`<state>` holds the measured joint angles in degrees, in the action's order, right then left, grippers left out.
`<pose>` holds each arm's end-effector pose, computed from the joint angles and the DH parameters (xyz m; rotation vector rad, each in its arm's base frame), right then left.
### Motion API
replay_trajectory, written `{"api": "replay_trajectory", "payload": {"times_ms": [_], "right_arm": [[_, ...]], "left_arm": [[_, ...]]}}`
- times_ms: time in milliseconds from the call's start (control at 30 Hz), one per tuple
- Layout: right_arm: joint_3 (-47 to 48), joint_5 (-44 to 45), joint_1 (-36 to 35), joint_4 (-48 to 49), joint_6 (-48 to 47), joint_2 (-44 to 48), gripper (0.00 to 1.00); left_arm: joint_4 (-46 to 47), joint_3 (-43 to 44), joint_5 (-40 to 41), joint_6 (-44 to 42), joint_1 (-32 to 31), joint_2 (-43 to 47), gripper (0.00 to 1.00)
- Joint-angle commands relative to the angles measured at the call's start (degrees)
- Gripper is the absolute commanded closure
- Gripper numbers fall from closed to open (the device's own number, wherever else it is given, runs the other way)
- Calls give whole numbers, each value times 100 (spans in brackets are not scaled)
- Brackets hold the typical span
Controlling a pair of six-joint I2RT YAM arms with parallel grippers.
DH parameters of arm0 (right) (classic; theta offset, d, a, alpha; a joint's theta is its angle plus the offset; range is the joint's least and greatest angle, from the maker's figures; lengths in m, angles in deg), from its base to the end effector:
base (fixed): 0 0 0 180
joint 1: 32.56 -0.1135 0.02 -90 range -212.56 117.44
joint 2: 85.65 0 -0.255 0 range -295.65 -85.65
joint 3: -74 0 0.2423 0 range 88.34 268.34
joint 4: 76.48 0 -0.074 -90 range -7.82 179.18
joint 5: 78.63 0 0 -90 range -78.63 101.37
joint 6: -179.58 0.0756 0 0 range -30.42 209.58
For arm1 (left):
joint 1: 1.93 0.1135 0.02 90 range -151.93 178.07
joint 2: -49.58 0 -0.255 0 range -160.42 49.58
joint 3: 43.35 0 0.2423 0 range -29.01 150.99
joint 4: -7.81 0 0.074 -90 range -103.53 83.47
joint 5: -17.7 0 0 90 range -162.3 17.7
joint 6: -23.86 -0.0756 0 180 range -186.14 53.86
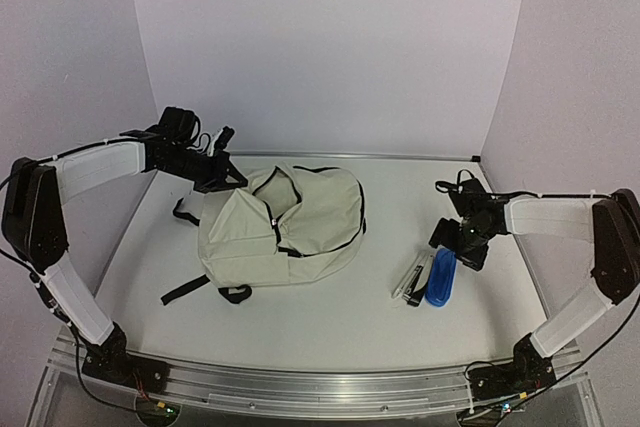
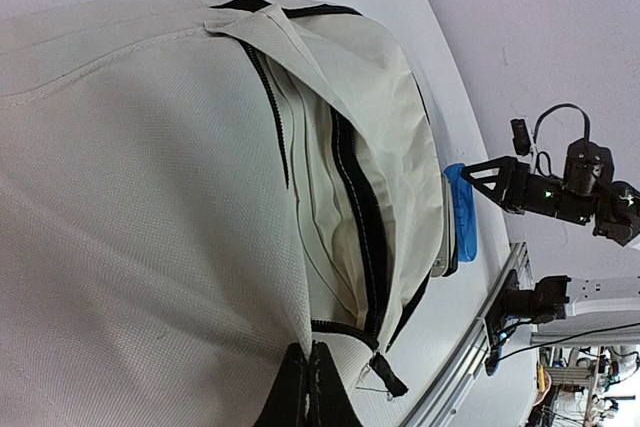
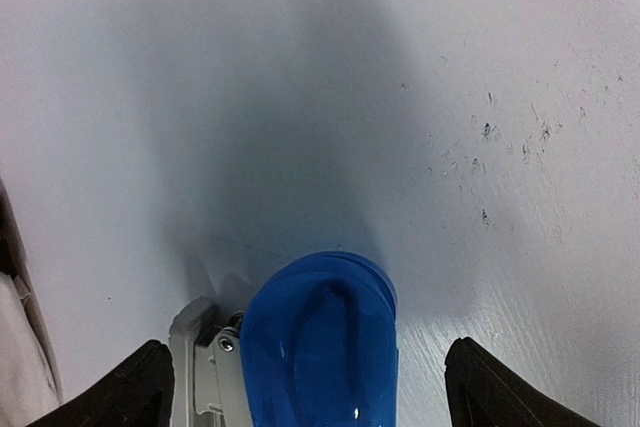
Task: Pack the student bag
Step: Pick up the personal item from the center of the board.
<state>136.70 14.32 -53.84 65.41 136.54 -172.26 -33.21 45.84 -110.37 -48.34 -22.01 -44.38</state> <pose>0.2778 0.1040 0.1378 0.6149 2.6201 0.3187 0.3335 -0.1716 0.2520 0.3838 2.3919 -1.0991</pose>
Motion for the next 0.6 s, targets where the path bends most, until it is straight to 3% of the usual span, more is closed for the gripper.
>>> {"api": "replay_trajectory", "payload": {"times_ms": [0, 400, 567], "right_arm": [[132, 250, -16, -72, -98, -129, 10], [109, 333, -21, 141, -213, -722, 32], [95, 369, -18, 171, -237, -746, 54]], "left_arm": [[376, 19, -472, -107, 4, 476, 100], [413, 13, -544, -80, 4, 439, 100], [407, 9, -544, -101, 4, 434, 100]]}}
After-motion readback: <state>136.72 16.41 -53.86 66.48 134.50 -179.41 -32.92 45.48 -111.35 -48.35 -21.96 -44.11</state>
